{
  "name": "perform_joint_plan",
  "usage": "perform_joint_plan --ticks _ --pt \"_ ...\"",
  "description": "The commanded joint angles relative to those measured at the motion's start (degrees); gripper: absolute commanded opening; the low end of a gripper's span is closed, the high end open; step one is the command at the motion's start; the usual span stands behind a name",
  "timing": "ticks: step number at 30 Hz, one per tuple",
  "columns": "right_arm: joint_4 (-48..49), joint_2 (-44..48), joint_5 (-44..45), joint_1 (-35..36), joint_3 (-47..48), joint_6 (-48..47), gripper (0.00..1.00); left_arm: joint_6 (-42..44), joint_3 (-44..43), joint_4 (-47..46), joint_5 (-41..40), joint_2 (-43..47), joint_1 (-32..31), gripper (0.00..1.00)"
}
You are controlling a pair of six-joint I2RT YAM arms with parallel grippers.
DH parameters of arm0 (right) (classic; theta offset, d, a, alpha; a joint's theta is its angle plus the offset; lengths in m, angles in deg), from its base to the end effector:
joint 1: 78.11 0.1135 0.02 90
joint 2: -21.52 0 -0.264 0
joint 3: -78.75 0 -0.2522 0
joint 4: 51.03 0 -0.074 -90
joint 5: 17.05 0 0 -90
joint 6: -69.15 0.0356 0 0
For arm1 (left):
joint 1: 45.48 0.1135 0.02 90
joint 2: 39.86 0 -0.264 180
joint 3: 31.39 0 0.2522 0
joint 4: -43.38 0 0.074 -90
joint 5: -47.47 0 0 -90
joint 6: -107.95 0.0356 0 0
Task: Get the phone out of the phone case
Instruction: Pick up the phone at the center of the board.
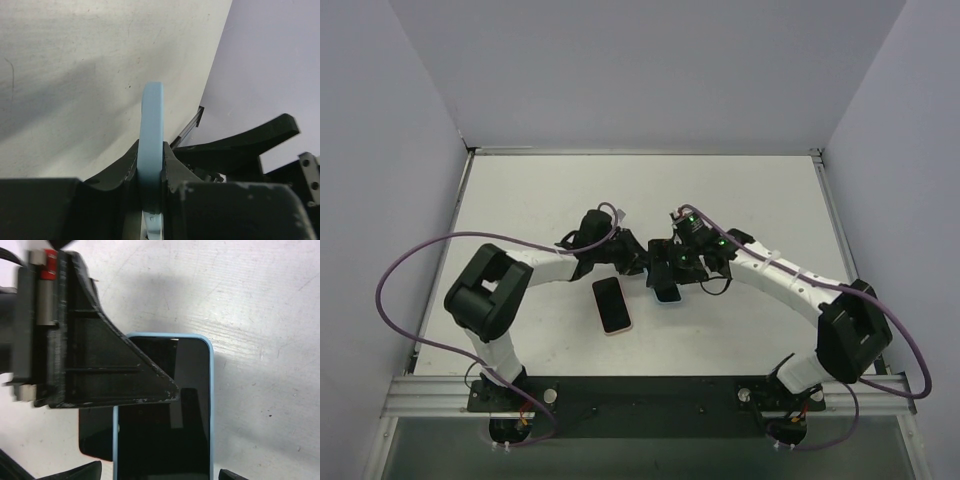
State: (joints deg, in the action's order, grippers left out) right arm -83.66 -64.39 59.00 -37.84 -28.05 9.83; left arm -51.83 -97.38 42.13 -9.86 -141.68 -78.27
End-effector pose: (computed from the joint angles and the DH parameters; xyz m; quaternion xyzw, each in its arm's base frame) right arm 0.2413 0.2156 0.2441 -0.1227 0.9111 0.3103 0.2419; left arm 0.2957 -0.2134 0.1653 -0.1455 0.8472 -0.5039 0.0848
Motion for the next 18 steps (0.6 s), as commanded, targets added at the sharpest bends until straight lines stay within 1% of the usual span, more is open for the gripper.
perform_joint_plan --ticks 1,2,3,4,6,7,8,9,10,11,12,14,15,16,18 --pt "0.33 8.02 1.12 -2.03 -1.08 -2.72 0.94 -1.33 1.42 -6.44 2.49 1.18 0.80 0.00" --pt "0.24 11.08 0.78 -3.26 -1.43 -3.42 0.95 -1.41 2.30 -7.57 2.84 2.40 1.67 0.00" --pt "0.33 12.59 0.16 -5.97 -2.48 -3.60 0.95 -1.67 2.83 -8.28 3.02 2.94 2.21 0.00" --pt "0.42 14.09 -1.93 -7.73 -2.92 -3.61 0.96 -2.20 3.35 -9.59 3.45 3.55 2.82 0.00" --pt "0.85 17.69 -4.49 -11.86 -4.15 -2.82 0.96 -5.62 5.72 -16.96 4.95 4.96 3.96 0.00" --pt "1.90 18.66 -5.72 -12.58 -5.46 -2.29 0.96 -7.28 6.60 -20.29 5.30 5.84 4.23 0.00" --pt "2.61 20.41 -8.08 -13.19 -6.26 -1.59 0.95 -10.78 7.66 -27.29 5.83 6.10 4.67 0.00" --pt "3.74 21.04 -9.76 -13.90 -7.14 0.50 0.95 -12.47 9.06 -30.93 5.83 6.28 4.85 0.00" --pt "6.45 21.65 -11.17 -14.77 -9.06 1.92 0.92 -14.05 9.77 -34.53 6.18 6.37 5.02 0.00" --pt "8.13 22.53 -14.40 -15.04 -9.95 3.41 0.91 -17.11 10.21 -41.00 6.36 6.11 5.20 0.00" --pt "9.98 22.89 -15.65 -15.39 -10.83 6.38 0.90 -18.45 10.82 -44.20 6.45 5.93 5.37 0.00" --pt "15.60 23.59 -18.29 -15.84 -13.11 9.39 0.87 -21.35 11.09 -50.61 6.62 5.49 5.55 0.00" --pt "17.54 23.68 -20.56 -15.75 -13.90 11.14 0.86 -21.89 11.18 -52.22 6.53 5.23 5.55 0.00" --pt "22.08 23.68 -21.63 -15.92 -14.61 13.94 0.84 -22.15 11.18 -53.19 6.53 5.14 5.64 0.00" --pt "25.54 23.33 -24.00 -15.84 -16.19 16.69 0.81 -22.68 11.27 -55.12 5.92 5.23 5.64 0.00"
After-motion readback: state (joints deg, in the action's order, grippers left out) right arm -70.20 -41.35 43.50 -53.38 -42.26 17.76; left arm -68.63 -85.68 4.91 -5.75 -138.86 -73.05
